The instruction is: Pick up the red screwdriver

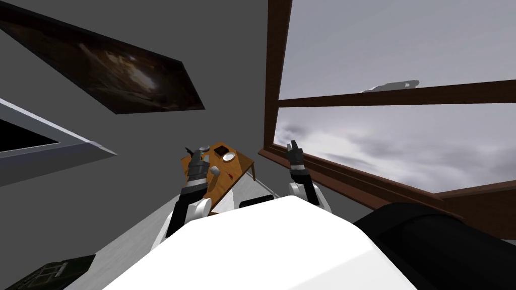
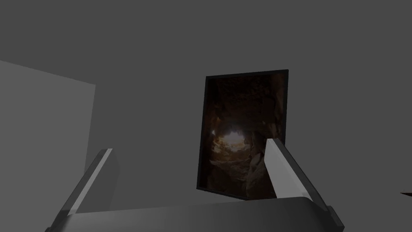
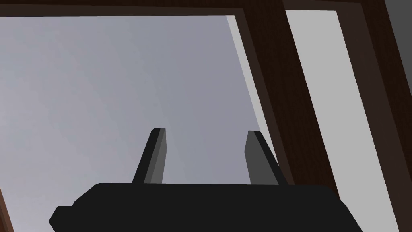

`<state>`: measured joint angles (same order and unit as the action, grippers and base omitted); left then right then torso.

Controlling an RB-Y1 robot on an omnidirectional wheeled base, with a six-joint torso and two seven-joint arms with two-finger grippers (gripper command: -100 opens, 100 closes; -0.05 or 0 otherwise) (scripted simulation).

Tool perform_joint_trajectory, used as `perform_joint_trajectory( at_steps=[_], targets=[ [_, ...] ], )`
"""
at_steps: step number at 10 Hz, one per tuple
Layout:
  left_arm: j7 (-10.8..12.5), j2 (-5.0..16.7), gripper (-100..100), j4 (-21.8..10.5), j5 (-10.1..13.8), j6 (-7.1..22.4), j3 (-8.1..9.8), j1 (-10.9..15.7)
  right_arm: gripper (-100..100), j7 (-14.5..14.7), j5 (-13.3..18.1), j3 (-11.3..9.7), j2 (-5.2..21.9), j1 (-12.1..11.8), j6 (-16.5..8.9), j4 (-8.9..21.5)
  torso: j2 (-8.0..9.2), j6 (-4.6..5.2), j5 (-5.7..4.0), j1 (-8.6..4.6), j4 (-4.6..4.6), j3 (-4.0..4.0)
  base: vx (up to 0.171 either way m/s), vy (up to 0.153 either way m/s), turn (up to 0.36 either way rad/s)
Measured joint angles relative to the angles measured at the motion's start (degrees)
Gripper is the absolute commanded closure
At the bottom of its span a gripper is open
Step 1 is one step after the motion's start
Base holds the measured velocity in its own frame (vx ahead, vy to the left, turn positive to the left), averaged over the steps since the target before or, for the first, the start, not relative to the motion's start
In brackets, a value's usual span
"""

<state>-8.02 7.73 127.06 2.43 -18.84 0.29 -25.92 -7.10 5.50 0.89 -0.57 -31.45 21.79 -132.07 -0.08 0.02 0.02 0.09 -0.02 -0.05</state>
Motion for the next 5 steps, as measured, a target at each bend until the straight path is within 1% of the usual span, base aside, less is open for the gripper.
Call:
perform_joint_trajectory(
  at_steps=[1,2,3,4,5],
  targets=[
    [-0.7,0.2,-100,-1.0,0.4,1.5,0.29,0.0,0,0.0,0.0,0.0,0.0,0.0,0.0,0.0,0.00,0.00,0.00,0.02,0.00,0.00,0.012,0.027,-0.054],
    [-1.0,0.4,-100,-1.7,0.7,2.6,0.55,-0.1,0,0.0,0.0,0.0,0.0,0.0,0.0,0.0,0.01,-0.05,0.00,0.02,0.00,0.01,0.012,0.021,-0.133],
    [-1.2,1.0,-100,-2.5,1.3,4.3,1.37,0.7,0,0.0,0.0,0.0,0.0,0.0,0.0,0.0,0.00,-0.01,0.00,0.01,0.00,0.00,0.012,0.023,-0.083],
    [-1.5,1.0,-100,-2.9,1.5,5.8,1.57,0.9,0,0.0,0.0,0.0,0.0,0.0,0.0,0.0,0.01,-0.04,0.00,-0.01,0.00,0.00,0.013,0.023,-0.139],
    [-1.9,1.3,-100,-3.6,2.0,7.2,1.89,0.6,0,0.0,0.0,0.0,0.0,0.0,0.0,0.0,0.01,-0.02,0.00,0.00,0.00,0.01,0.010,0.021,-0.122]
  ],
)
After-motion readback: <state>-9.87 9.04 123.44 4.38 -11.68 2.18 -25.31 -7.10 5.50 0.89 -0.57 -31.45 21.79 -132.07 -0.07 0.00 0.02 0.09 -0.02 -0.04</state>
